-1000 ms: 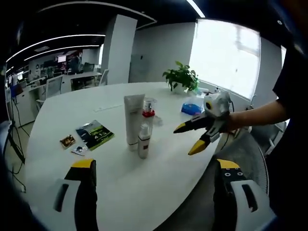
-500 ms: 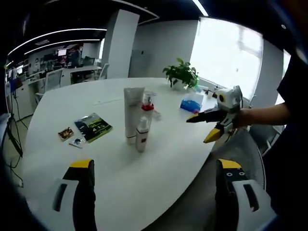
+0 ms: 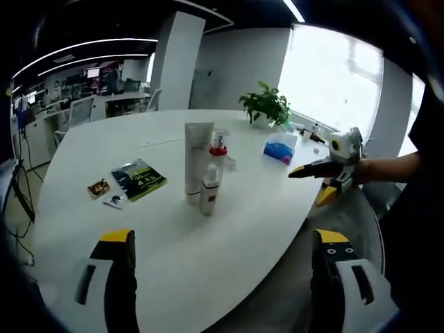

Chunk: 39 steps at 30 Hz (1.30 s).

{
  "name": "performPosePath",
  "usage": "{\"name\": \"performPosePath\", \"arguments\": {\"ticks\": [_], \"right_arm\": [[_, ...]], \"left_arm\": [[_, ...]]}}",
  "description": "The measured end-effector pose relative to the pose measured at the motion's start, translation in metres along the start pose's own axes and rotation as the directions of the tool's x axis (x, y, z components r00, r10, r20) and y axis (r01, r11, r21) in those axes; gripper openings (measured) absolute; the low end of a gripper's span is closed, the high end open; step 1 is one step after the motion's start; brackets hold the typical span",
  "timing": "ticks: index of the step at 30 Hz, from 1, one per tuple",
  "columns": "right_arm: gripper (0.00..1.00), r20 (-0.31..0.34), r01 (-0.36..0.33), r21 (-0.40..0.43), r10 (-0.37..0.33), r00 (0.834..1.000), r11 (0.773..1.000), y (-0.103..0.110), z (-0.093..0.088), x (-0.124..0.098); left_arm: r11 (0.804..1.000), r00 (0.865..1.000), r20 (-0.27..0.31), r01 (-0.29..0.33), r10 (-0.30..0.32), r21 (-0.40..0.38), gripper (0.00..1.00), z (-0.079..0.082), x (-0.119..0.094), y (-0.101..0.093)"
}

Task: Arrange the skincare products in the storage area until every visible bottle or jar stands upright without overlapping.

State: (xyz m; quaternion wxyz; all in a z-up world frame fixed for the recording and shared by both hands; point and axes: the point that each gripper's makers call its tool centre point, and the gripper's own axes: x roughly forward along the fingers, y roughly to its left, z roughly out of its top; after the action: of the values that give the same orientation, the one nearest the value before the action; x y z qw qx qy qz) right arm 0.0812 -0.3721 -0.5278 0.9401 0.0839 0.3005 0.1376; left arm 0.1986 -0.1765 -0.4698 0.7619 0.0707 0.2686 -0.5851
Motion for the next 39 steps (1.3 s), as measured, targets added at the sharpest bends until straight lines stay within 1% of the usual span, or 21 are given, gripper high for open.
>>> {"name": "performPosePath", "arguments": {"ticks": [4, 12, 15, 17, 20, 25, 30, 33, 37, 39], "right_arm": [[0.99, -0.006, -0.009, 0.016, 0.009, 1.0, 1.0, 0.002, -0.003, -0.003], [0.99, 0.009, 0.014, 0.045, -0.014, 1.0, 0.999, -0.007, 0.0, -0.004], [0.99, 0.007, 0.016, 0.047, -0.016, 1.0, 0.999, -0.006, -0.001, -0.004], [0.99, -0.001, 0.013, 0.047, -0.012, 1.0, 0.999, -0.006, -0.002, -0.002], [0.97, -0.017, 0.005, 0.048, -0.004, 1.0, 0.999, -0.001, -0.003, 0.001], [0.96, -0.026, 0.006, 0.053, -0.005, 1.0, 0.999, -0.004, -0.003, 0.002], [0.95, -0.031, 0.011, 0.055, -0.009, 0.999, 0.998, -0.011, -0.001, 0.003], [0.94, -0.04, 0.013, 0.06, -0.011, 0.999, 0.998, -0.017, 0.0, 0.006], [0.89, -0.067, 0.036, 0.074, -0.031, 0.997, 0.997, -0.027, 0.002, 0.012], [0.87, -0.071, 0.041, 0.067, -0.036, 0.997, 0.997, -0.029, 0.003, 0.014]], "left_arm": [[1.0, 1.0, 0.002, 0.003, -0.003, -0.001, 0.98, 0.002, 0.001, -0.001], [1.0, 1.0, -0.003, 0.006, -0.006, 0.004, 0.98, 0.003, 0.003, 0.0], [1.0, 1.0, -0.008, 0.005, -0.005, 0.006, 0.98, 0.003, 0.003, 0.002], [1.0, 1.0, -0.009, 0.004, -0.004, 0.004, 0.98, 0.002, 0.003, 0.003], [1.0, 1.0, -0.012, 0.004, -0.004, 0.0, 0.98, 0.001, 0.003, 0.003], [1.0, 1.0, -0.02, 0.004, -0.004, -0.004, 0.98, -0.002, 0.004, 0.003], [1.0, 1.0, -0.025, 0.007, -0.007, -0.001, 0.98, -0.001, 0.005, 0.004], [1.0, 1.0, -0.016, 0.0, 0.0, -0.01, 0.98, 0.002, 0.005, 0.006], [1.0, 1.0, -0.025, 0.003, -0.003, -0.009, 0.98, 0.002, 0.008, 0.009], [1.0, 1.0, -0.031, 0.003, -0.003, -0.01, 0.98, 0.001, 0.01, 0.011]]}}
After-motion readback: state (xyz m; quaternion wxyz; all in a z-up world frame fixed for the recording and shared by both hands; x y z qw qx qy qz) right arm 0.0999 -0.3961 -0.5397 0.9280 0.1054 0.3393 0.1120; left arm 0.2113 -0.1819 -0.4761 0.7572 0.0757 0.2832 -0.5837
